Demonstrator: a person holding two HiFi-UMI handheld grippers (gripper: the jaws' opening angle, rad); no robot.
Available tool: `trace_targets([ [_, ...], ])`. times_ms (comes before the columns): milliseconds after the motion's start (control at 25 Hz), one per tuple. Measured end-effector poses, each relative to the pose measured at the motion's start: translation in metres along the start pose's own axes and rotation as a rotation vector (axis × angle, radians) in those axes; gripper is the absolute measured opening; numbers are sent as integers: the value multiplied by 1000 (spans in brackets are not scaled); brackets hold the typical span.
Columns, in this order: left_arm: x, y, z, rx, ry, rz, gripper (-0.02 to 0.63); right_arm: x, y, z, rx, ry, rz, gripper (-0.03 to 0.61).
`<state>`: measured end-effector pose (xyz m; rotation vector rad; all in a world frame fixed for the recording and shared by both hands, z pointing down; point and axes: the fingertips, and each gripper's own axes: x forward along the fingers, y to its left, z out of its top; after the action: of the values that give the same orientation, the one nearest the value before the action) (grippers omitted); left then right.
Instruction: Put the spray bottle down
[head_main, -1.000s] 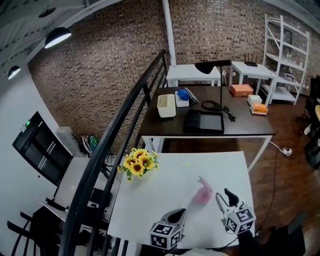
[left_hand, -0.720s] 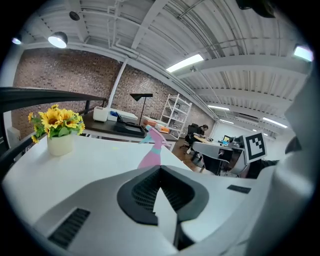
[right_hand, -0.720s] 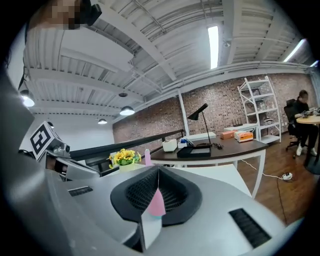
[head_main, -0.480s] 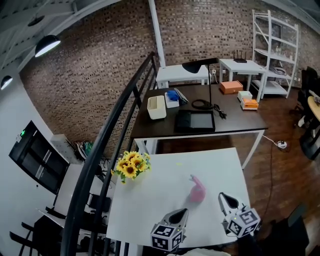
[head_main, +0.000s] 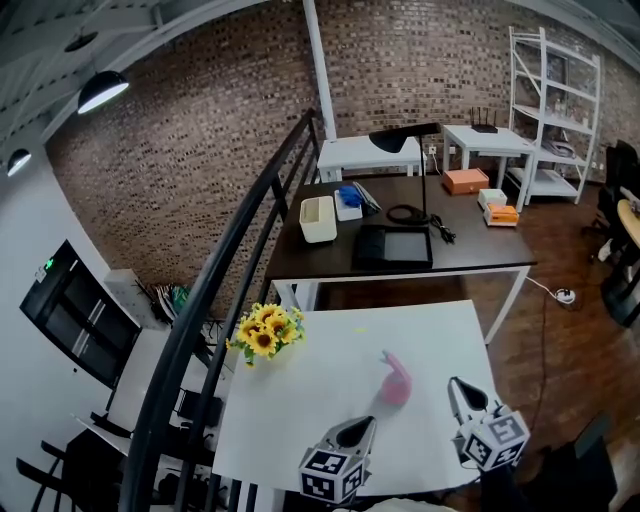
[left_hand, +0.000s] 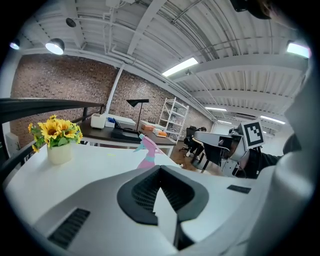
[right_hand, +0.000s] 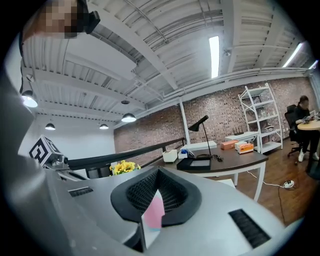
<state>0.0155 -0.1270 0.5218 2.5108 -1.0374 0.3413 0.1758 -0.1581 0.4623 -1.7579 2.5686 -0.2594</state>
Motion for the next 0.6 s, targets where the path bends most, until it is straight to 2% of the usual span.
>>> trace_targets([
  [600, -2, -1, -1, 5, -2, 4, 9, -1, 2, -10, -20, 26, 21, 2],
])
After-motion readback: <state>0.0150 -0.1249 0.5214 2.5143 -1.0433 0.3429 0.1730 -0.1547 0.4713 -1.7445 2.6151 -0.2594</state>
